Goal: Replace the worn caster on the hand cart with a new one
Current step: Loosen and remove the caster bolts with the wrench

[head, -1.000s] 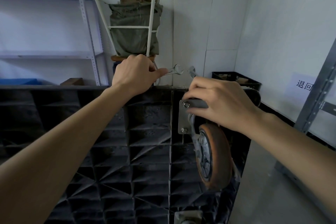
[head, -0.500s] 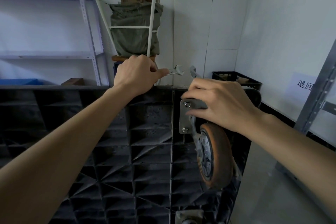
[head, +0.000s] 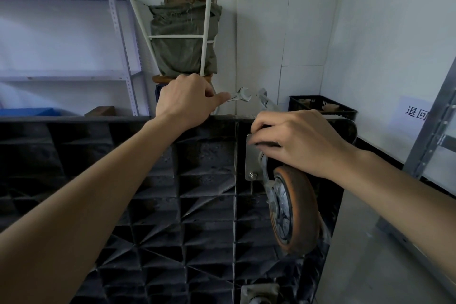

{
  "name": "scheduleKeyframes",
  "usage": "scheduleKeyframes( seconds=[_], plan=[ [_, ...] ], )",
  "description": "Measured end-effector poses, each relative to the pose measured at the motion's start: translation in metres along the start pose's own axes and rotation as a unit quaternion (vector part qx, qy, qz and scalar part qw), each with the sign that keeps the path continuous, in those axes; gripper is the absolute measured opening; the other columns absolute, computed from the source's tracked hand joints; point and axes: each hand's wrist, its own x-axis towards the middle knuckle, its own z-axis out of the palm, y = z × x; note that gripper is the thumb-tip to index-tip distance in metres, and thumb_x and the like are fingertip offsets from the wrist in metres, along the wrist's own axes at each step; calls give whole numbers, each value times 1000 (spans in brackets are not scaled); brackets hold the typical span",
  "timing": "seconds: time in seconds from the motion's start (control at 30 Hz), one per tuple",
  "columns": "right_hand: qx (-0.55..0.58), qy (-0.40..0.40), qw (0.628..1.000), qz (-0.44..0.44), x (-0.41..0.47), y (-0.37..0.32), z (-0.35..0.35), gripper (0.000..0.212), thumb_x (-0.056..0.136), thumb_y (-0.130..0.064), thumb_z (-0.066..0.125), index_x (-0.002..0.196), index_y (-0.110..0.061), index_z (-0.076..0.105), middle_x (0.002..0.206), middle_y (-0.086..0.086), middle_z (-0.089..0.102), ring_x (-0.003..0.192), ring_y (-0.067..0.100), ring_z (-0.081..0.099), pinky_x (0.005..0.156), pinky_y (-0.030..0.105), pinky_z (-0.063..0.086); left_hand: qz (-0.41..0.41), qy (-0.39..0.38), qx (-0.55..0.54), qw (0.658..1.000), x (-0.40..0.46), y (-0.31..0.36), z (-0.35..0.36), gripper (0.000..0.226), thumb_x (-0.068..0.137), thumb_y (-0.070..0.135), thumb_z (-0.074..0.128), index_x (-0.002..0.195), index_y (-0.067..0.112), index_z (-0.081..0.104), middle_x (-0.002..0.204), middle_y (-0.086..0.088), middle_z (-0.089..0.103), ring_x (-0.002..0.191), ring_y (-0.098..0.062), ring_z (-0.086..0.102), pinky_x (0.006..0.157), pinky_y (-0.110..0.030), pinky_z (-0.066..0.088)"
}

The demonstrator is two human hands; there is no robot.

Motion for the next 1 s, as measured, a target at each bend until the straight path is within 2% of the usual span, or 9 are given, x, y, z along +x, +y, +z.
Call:
scheduleKeyframes(
  seconds=[0.17, 0.3, 0.4, 0.47, 0.6, 0.7, 0.83, 0.9, 1.0],
  plan=[
    [17, -12, 1000, -6, 3, 0, -3, 23, 86, -14, 78, 104, -28, 79, 104, -16, 72, 80, 9, 70, 61, 27, 53, 0, -1, 2, 1000, -1, 1, -1, 52, 90, 67, 59, 53, 30, 56, 55, 11, 52, 57, -9, 49, 51, -27, 30],
    [13, -18, 1000, -10, 1, 1, -3, 23, 86, -18, 79, 107, -28, 78, 106, -15, 70, 84, 10, 69, 60, 25, 49, -1, -3, 3, 1000, 0, 1, -1, 53, 91, 66, 59, 52, 30, 55, 55, 10, 52, 57, -9, 50, 52, -28, 31],
    [-2, -5, 1000, -11, -1, 3, -2, 21, 79, -31, 85, 99, -26, 79, 103, -10, 65, 78, 11, 64, 56, 23, 38, 0, -1, 5, 1000, -1, 2, -1, 53, 91, 65, 60, 51, 31, 53, 55, 11, 51, 57, -8, 49, 51, -25, 30],
    [4, 6, 1000, -3, -1, 3, 0, 16, 81, -31, 85, 95, -26, 79, 97, -9, 62, 76, 10, 60, 56, 23, 36, 1, 0, 8, 1000, -1, 2, -2, 53, 91, 65, 60, 51, 31, 52, 55, 11, 51, 57, -8, 48, 50, -25, 29],
    [24, 4, 1000, -14, 0, 3, 4, 18, 84, -16, 81, 98, -27, 80, 99, -10, 66, 83, 9, 63, 58, 27, 50, 2, 1, 11, 1000, 0, 1, -1, 53, 90, 67, 59, 51, 32, 52, 55, 12, 51, 56, -8, 48, 51, -27, 30],
    [50, 8, 999, 5, -1, 4, 1, 24, 84, -21, 82, 108, -24, 76, 103, -10, 68, 91, 11, 65, 64, 32, 57, 1, 1, 8, 1000, 0, 1, 0, 53, 90, 67, 59, 52, 31, 54, 55, 12, 51, 56, -8, 49, 51, -28, 31],
    [36, 21, 999, 10, -2, 5, 1, 17, 82, -27, 83, 97, -20, 77, 97, -8, 68, 86, 13, 66, 62, 34, 57, 4, 0, 8, 1000, 1, 0, 0, 52, 90, 67, 59, 52, 32, 55, 54, 12, 51, 56, -9, 50, 51, -26, 30],
    [41, 17, 999, 3, -2, 5, 3, 12, 85, -22, 81, 97, -23, 78, 97, -9, 67, 86, 12, 64, 60, 33, 55, 4, -1, 8, 1000, 0, 0, 0, 52, 90, 67, 59, 53, 32, 55, 54, 12, 51, 56, -9, 51, 51, -27, 31],
    [51, 7, 999, 8, -3, 6, 1, 17, 84, -23, 81, 101, -25, 79, 100, -11, 67, 89, 11, 64, 62, 31, 53, 5, 3, 9, 1000, 0, -1, 1, 52, 90, 67, 59, 52, 31, 55, 53, 12, 51, 56, -10, 51, 51, -27, 31]
  ],
)
